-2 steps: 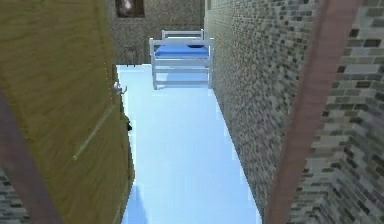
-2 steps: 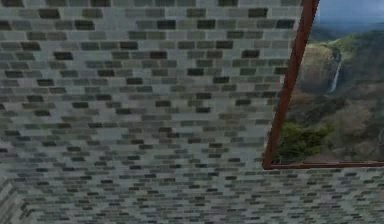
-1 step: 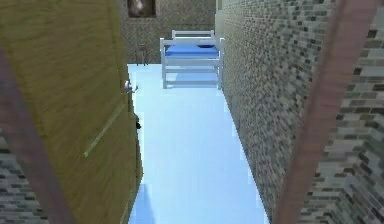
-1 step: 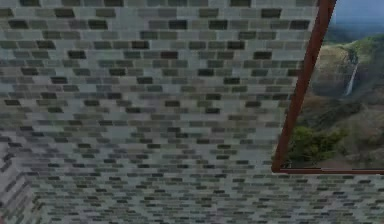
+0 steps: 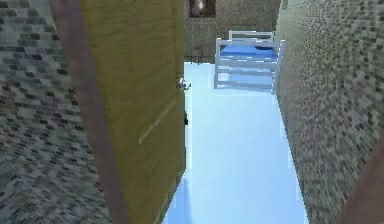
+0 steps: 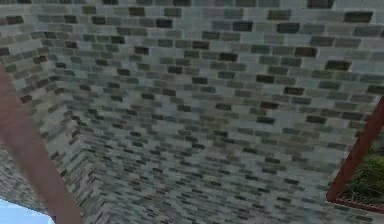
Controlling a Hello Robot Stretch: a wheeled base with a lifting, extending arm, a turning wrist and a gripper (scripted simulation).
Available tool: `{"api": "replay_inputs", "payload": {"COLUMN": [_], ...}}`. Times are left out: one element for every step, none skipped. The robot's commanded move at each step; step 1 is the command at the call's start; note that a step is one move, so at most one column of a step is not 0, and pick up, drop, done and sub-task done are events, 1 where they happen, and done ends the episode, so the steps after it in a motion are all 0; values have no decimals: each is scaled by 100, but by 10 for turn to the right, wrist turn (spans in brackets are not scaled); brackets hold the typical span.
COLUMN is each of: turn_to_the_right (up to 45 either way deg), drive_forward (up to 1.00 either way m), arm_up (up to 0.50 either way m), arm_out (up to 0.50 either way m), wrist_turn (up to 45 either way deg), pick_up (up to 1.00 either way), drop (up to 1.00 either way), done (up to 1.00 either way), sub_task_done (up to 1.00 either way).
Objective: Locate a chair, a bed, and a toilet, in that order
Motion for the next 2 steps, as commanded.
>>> {"api": "replay_inputs", "payload": {"turn_to_the_right": [0,270], "drive_forward": [45,0], "arm_up": [0,0], "arm_out": [0,0], "wrist_turn": [0,0], "pick_up": [0,0], "drop": [0,0], "done": [0,0], "sub_task_done": [0,0]}}
